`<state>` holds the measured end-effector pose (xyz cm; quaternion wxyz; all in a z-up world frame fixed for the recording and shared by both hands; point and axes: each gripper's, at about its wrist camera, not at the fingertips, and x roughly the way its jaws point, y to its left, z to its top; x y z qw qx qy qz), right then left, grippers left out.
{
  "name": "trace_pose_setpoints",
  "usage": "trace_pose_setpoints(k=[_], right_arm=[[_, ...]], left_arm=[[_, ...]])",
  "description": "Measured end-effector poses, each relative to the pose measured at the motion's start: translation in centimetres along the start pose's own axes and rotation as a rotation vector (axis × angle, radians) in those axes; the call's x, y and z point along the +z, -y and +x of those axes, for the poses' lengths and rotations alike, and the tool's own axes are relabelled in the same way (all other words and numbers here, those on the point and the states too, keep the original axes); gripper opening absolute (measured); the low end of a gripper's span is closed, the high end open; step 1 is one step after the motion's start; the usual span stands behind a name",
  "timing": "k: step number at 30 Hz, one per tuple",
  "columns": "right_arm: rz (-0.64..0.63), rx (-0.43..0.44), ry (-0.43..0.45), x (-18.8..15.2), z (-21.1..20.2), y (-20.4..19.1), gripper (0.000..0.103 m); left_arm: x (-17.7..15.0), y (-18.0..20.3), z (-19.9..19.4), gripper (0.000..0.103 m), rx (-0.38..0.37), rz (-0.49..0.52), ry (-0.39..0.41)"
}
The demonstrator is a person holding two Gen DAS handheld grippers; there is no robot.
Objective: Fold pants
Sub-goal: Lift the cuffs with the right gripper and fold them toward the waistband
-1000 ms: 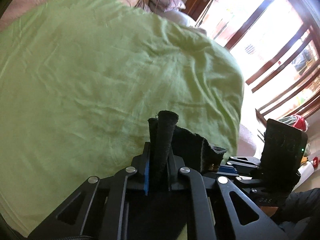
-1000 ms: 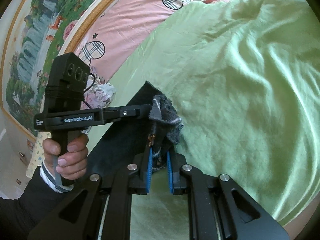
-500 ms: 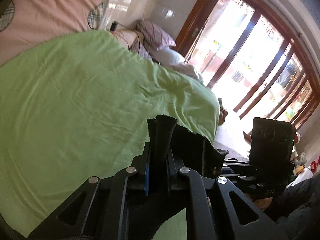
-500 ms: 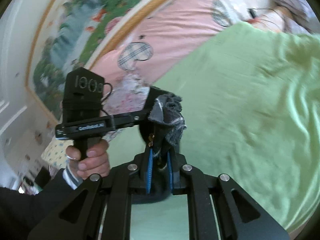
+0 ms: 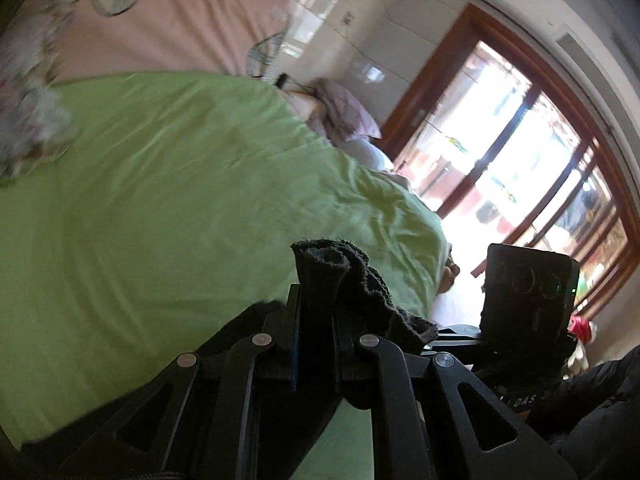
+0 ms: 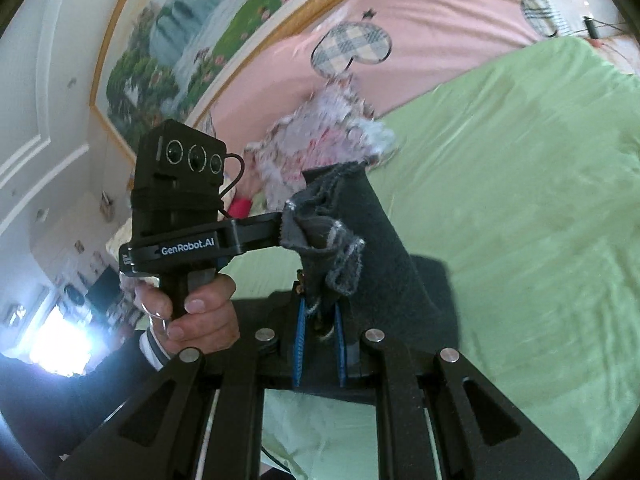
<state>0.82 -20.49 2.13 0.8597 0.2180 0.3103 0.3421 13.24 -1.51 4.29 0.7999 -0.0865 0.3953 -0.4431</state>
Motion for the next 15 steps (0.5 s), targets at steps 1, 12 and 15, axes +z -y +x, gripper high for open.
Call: trace_pose_setpoints(k=[1, 12, 15], right_arm=[[-0.005, 0.001, -0.014, -0.2, 0.6, -0.1, 0.014], [-0.012, -0.015, -0.197, -2.1, 6.8, -0.1, 0.014], [-0.021, -0.025, -0.239, -2.6, 7.7, -0.1, 0.016]], left_arm=[[-0.5, -0.5, -0.3, 0.011, 0.004, -0.014, 0.005], [-5.9, -5.6, -1.0, 0.01, 0.066, -0.172, 0.006], [-6.9, -6.1, -1.0, 0.007, 0.096, -0.192, 0.002]])
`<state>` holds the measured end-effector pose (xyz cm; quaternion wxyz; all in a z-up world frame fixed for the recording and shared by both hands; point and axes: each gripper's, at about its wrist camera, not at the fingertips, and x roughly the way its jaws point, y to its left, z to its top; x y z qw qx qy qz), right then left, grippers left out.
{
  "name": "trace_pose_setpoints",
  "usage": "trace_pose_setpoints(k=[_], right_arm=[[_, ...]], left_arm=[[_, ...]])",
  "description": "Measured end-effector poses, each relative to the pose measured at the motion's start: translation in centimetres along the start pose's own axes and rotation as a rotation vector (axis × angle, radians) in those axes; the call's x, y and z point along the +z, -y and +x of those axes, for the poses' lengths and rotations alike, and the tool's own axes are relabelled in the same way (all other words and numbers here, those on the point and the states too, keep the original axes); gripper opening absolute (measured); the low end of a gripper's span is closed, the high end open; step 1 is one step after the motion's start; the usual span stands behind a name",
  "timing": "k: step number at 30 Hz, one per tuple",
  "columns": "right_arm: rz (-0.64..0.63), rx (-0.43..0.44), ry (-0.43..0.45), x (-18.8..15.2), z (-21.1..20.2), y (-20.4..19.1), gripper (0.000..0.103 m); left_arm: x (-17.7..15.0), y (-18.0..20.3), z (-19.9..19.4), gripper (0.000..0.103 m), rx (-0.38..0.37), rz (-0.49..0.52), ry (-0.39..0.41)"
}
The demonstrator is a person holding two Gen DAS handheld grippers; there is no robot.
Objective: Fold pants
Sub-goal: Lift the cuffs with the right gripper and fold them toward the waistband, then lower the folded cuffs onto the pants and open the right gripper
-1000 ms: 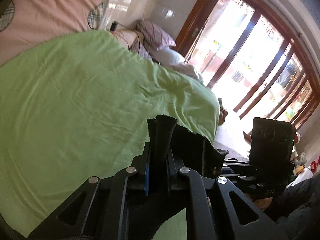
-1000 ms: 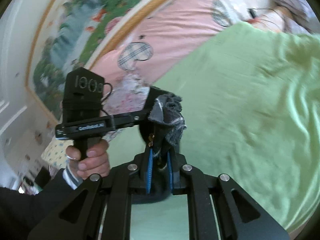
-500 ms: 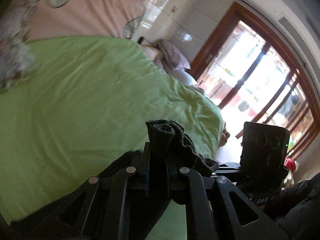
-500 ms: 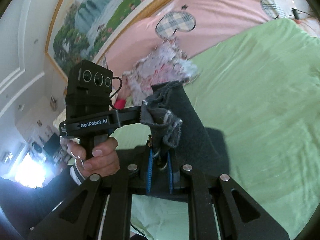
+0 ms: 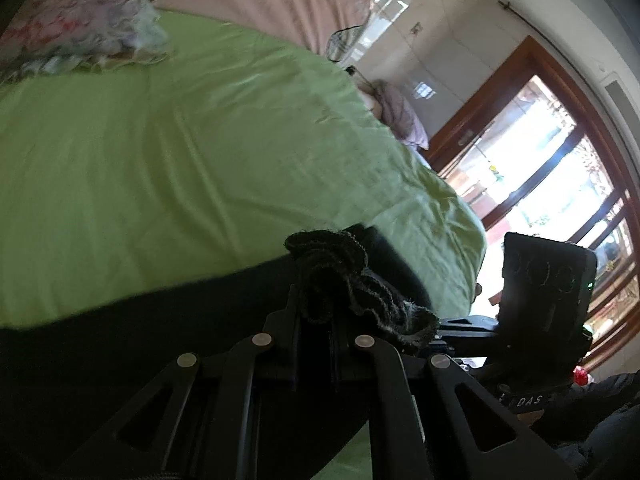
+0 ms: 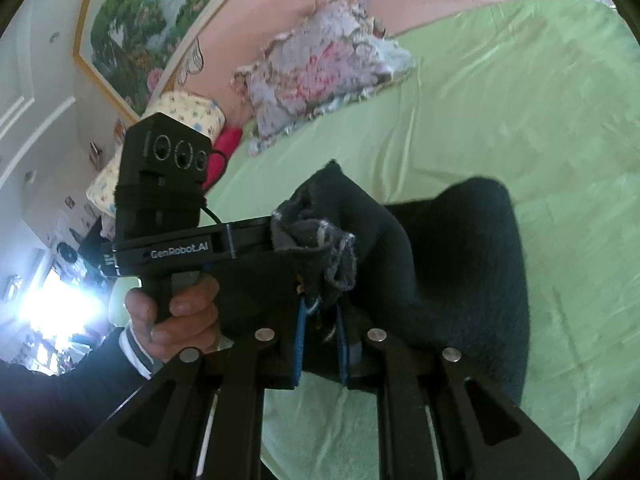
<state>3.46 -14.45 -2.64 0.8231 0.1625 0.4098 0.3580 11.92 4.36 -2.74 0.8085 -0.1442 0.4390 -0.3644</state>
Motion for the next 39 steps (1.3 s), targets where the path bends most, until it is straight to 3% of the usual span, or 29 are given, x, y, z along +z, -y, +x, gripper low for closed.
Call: trace_pose_setpoints(k=[7, 9, 11, 20, 25, 27, 30, 39], right_arm=[[-0.072, -0.074, -0.077, -0.4, 1.4, -1.3, 0.021], [-0.089, -0.056, -0.092, -0.5, 1.4, -1.9, 0.041], [-0.125, -0.056, -0.096, -0.6, 1.5, -2.9, 0.051], [-0.234, -0.087, -0.102, -0.5, 1.1, -6.2, 0.052], [-0.282, -0.183, -0.12, 0.1, 1.4, -7.8, 0.052], [-0.312, -0.216, -0.116, 0.2, 1.5, -8.6, 0.057], [-0.367, -0.254, -0.099, 0.5, 1.6, -9.9, 0.065], [-0.496, -0.297, -0.117, 0.5, 3.5, -13.4, 0.066]], left_arm=[[-2.1, -1.6, -1.1, 0.008, 0.059, -0.053, -0.006], [-2.8, -2.2, -2.0, 0.009, 0.074, -0.083, 0.008], [-3.5, -2.7, -3.1, 0.009, 0.093, -0.111, 0.026], [-6.0, -4.3, -8.4, 0.017, 0.182, -0.217, 0.124], [-7.0, -4.6, -11.3, 0.033, 0.24, -0.257, 0.194], [-7.7, -4.9, -12.8, 0.037, 0.258, -0.285, 0.237], [-8.7, -5.2, -14.6, 0.037, 0.29, -0.318, 0.27], [-11.8, -5.9, -19.7, 0.037, 0.373, -0.415, 0.354]])
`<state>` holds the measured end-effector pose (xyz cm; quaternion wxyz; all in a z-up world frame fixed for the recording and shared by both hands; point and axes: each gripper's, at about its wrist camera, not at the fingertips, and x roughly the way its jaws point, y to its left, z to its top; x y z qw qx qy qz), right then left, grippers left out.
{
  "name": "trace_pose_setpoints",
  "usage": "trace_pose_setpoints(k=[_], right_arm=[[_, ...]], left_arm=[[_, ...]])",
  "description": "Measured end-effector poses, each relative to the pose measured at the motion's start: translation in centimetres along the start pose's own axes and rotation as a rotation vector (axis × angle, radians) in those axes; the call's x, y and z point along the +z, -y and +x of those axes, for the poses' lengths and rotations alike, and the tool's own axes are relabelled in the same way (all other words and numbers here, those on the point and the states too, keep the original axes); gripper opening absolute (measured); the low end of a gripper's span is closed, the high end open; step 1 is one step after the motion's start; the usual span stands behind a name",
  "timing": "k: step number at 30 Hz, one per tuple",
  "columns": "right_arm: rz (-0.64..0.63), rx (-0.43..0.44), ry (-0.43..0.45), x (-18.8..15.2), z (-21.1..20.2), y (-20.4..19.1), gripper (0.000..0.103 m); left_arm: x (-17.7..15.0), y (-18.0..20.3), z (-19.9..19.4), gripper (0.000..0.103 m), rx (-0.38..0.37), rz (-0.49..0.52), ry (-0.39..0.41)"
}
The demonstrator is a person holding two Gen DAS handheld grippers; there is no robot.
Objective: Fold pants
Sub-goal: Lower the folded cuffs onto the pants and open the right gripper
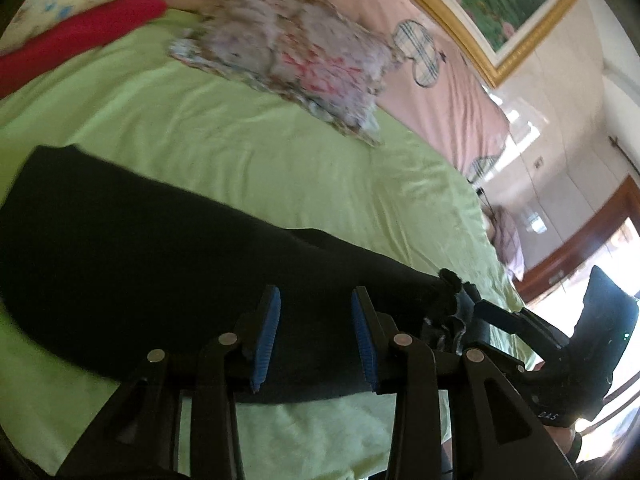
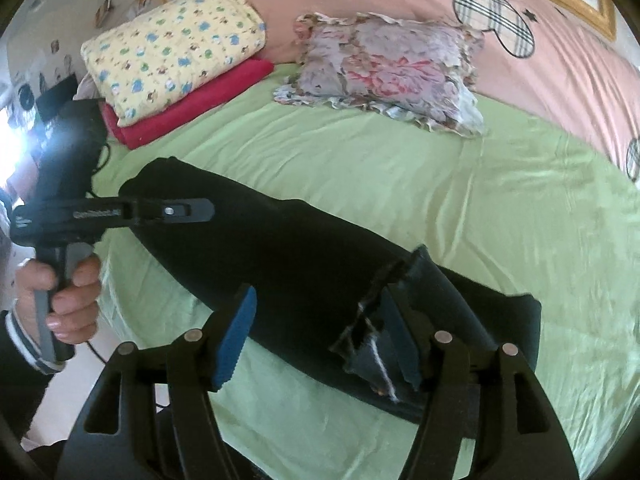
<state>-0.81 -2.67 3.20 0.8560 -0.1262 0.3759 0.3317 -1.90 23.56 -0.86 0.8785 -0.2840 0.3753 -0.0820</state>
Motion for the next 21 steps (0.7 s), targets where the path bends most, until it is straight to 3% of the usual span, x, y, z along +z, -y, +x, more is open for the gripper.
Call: trace_pose_setpoints(k=[18, 21], right_arm=[[-0.227, -0.067, 0.042, 2.8, 1.1, -5.9, 0.073], [-0.255, -0.069, 0.044, 3.2, 1.4, -6.8, 0.074]], left_arm=[[-3.1, -5.9, -7.2, 0.041, 0.127, -0.15, 0.087], [-3.6, -6.7, -8.2, 0.046, 0.138, -0.174, 0.097]])
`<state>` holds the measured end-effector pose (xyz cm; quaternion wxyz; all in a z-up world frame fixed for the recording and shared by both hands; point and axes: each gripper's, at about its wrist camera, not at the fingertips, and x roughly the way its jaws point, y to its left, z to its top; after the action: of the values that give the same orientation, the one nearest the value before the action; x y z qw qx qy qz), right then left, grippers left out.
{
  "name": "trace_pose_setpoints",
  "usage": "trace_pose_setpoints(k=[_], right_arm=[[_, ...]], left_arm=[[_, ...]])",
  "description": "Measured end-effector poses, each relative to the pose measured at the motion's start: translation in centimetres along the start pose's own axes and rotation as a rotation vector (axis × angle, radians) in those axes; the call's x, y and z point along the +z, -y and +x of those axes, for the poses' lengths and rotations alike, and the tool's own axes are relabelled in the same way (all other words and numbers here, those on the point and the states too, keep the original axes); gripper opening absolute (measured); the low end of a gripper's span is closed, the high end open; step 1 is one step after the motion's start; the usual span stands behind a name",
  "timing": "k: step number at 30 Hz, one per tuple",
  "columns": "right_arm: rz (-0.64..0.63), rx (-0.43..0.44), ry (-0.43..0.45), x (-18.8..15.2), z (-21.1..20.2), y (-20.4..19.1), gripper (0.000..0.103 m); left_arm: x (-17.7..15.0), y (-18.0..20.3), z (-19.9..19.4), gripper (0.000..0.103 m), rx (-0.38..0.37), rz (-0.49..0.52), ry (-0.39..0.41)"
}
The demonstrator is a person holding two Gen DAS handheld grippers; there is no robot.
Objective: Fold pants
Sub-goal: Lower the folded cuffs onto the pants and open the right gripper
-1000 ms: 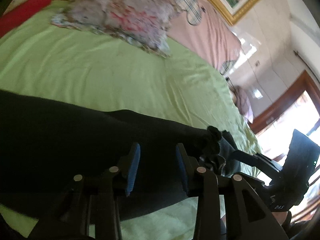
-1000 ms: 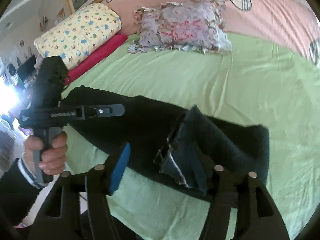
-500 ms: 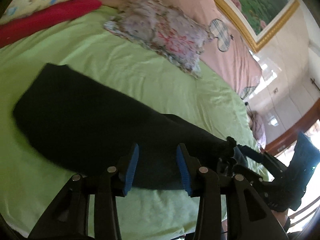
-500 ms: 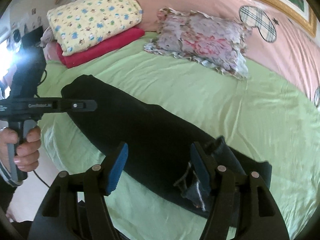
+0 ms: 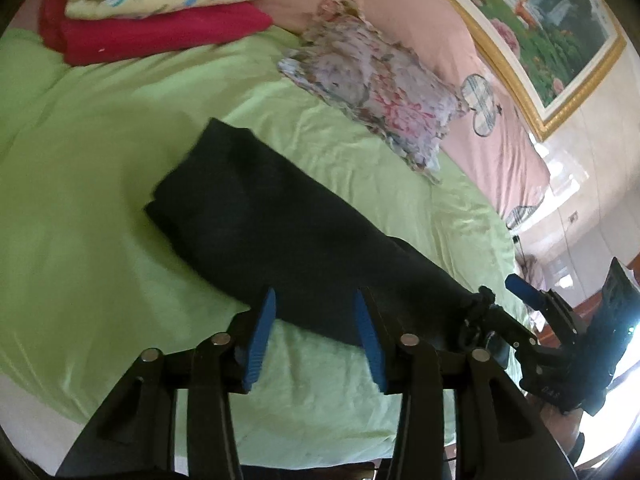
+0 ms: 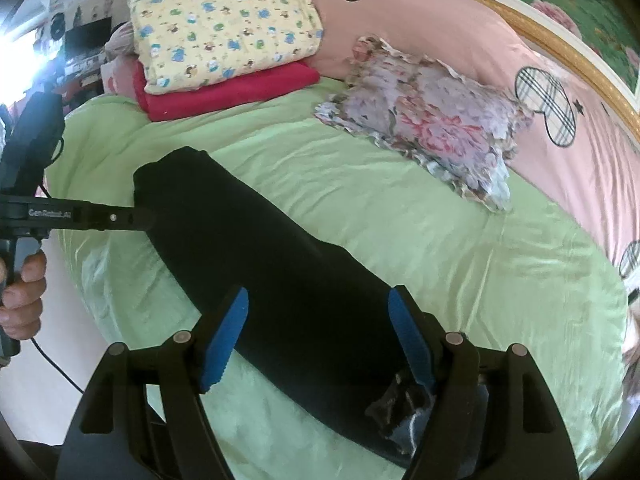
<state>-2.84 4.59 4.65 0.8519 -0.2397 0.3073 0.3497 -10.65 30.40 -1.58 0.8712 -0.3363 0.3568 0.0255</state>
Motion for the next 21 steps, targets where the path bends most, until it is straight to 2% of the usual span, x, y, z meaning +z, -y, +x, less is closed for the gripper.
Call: trace_pose_setpoints(k=[8, 19, 21], right_arm=[[-0.055, 0.019, -0.002, 1.3, 1.2, -1.7, 0.074], [-0.111, 0.034, -0.017, 3.0, 3.3, -3.0, 0.075], [-0.119, 0.039, -0.022, 3.3, 3.7, -3.2, 0.076]], left_arm=[[-0.5, -1.7, -1.4, 0.048, 0.014, -0.045, 0.019], [-0.5, -3.2, -1.2, 0.048, 0.015, -0.114, 0.023], [-0.4, -3.4, -1.2, 0.052, 0.018, -0.126, 0.024]])
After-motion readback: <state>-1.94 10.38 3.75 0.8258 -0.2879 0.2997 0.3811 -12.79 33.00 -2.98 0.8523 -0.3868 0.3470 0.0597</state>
